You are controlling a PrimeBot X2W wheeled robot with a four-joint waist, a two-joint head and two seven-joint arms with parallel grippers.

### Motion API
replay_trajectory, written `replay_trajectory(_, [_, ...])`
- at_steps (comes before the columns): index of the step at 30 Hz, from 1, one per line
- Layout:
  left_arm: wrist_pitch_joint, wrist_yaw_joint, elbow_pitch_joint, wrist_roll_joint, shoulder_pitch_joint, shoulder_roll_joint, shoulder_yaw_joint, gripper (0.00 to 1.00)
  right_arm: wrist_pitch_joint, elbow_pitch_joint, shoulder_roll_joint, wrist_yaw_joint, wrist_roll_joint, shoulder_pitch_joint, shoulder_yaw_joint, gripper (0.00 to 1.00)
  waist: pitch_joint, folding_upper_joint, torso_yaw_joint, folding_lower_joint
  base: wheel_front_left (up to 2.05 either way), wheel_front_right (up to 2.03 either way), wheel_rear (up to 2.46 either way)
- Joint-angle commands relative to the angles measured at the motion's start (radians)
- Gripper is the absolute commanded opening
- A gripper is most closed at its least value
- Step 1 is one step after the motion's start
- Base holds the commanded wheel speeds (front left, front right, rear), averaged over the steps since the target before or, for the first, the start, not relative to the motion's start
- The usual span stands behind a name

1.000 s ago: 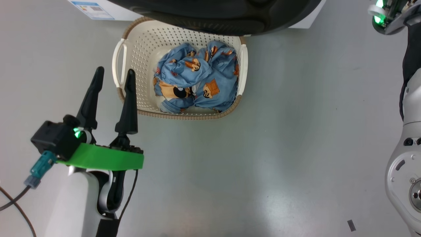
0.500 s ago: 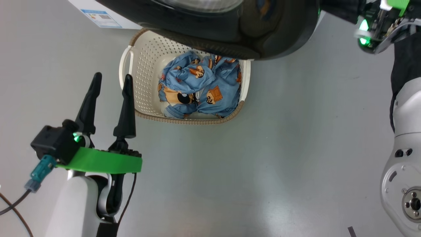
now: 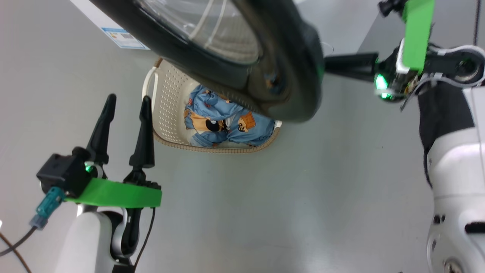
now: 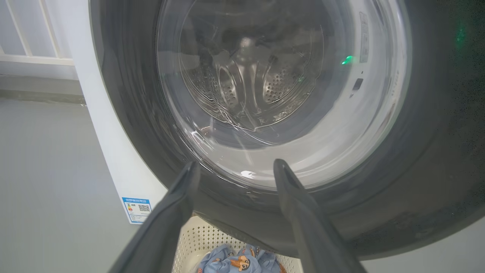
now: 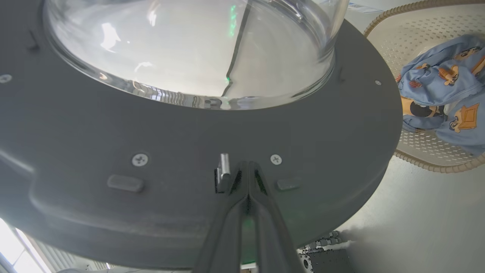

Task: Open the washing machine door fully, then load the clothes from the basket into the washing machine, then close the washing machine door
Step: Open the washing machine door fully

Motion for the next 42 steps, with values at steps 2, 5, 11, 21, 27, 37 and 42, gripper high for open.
replay_trajectory(2, [-0.006, -0.002, -0.026, 0.012, 0.030, 0.030, 0.042, 1.00, 0.005, -0.076, 0.032, 0.002, 0.066, 0.049, 0.073, 0.00, -0.018, 0.0000, 0.005, 0.0000, 0.00, 0.00, 0.00])
replay_trajectory(5, [-0.006, -0.002, -0.027, 0.013, 0.040, 0.036, 0.040, 1.00, -0.020, -0.125, 0.032, 0.002, 0.132, 0.101, 0.153, 0.00, -0.029, 0.0000, 0.008, 0.0000, 0.00, 0.00, 0.00])
replay_trajectory(11, [-0.006, -0.002, -0.025, 0.013, 0.051, 0.037, 0.033, 1.00, -0.099, -0.180, 0.032, 0.002, 0.230, 0.181, 0.289, 0.00, -0.049, 0.0000, 0.019, 0.0000, 0.00, 0.00, 0.00])
replay_trajectory(21, [-0.006, -0.002, -0.030, 0.009, 0.056, 0.036, 0.033, 1.00, -0.212, -0.190, 0.032, 0.002, 0.330, 0.244, 0.454, 0.00, -0.053, 0.0000, 0.038, 0.0000, 0.00, 0.00, 0.00])
replay_trajectory(27, [-0.006, -0.002, -0.027, 0.008, 0.054, 0.034, 0.034, 1.00, -0.279, -0.190, 0.032, 0.002, 0.399, 0.255, 0.557, 0.00, -0.053, 0.0000, 0.047, 0.0000, 0.00, 0.00, 0.00])
replay_trajectory(37, [-0.006, -0.002, -0.024, 0.009, 0.049, 0.032, 0.046, 1.00, -0.368, -0.180, 0.032, 0.002, 0.461, 0.242, 0.674, 0.00, -0.054, 0.0000, 0.047, 0.0000, 0.00, 0.00, 0.00])
replay_trajectory(42, [-0.006, -0.002, -0.021, 0.011, 0.054, 0.031, 0.056, 1.00, -0.413, -0.181, 0.018, 0.002, 0.475, 0.245, 0.659, 0.00, -0.072, 0.0000, 0.037, 0.0000, 0.00, 0.00, 0.00])
